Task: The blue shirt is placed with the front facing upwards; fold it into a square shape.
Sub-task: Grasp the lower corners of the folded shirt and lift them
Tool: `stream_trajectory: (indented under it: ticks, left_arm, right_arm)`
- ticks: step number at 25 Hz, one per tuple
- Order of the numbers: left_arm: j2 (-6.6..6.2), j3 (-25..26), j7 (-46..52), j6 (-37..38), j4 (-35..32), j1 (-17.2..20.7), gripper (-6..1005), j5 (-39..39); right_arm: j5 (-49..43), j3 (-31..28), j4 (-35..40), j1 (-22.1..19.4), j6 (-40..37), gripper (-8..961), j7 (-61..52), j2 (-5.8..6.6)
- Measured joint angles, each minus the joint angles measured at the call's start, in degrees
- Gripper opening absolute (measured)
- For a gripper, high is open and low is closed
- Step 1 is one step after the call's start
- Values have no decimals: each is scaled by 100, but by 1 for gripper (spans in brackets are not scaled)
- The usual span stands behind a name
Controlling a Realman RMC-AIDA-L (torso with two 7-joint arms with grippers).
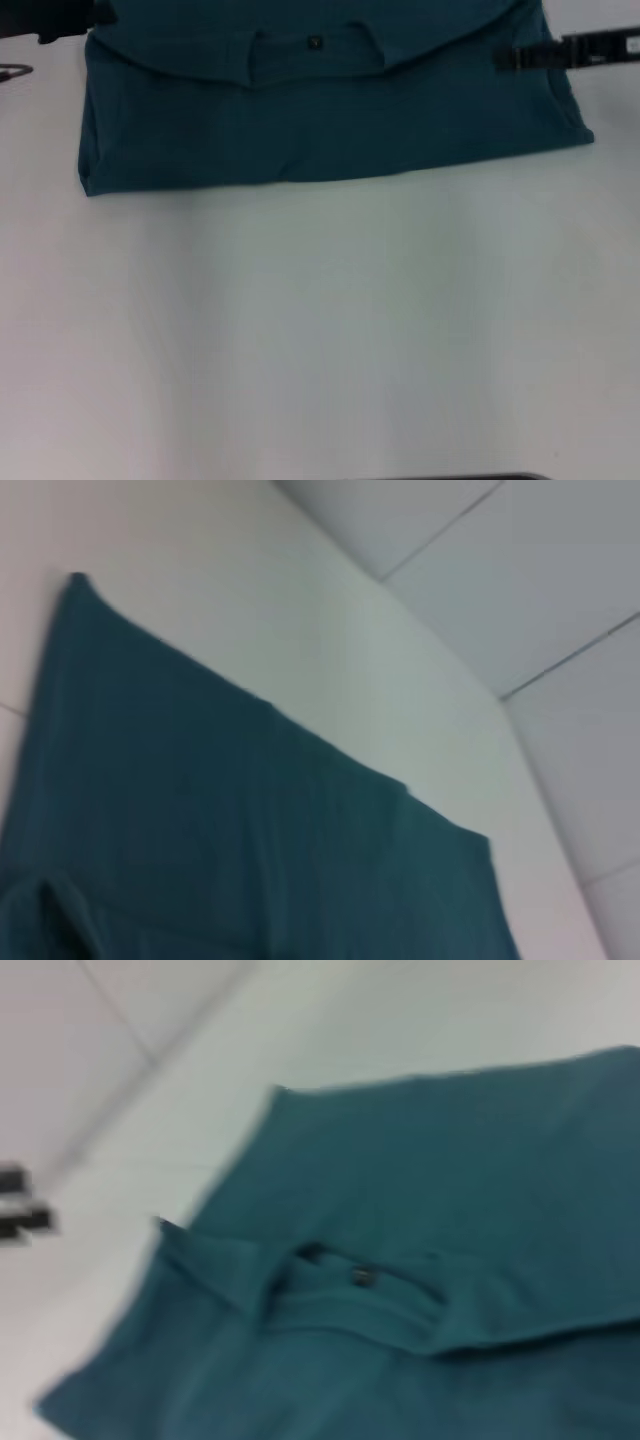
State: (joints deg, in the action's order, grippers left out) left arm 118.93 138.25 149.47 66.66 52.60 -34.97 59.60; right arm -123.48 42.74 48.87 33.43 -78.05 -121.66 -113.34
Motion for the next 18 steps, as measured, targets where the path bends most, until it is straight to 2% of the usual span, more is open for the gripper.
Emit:
stream_trajectory:
  ticks: [7, 13, 18]
  left_arm:
    - [51, 5, -185, 499, -13, 447, 769, 391]
    - [92, 29, -289, 480, -299, 905, 768, 435]
    - [61, 231, -541, 447, -542, 1129, 767, 431]
  right_arm:
    - [1229, -396, -149, -772, -972, 878, 746, -126]
    - [1508, -859, -596, -970, -1818, 875, 1169, -132]
    - [1495, -919, -640, -1006, -1880, 872, 1255, -69]
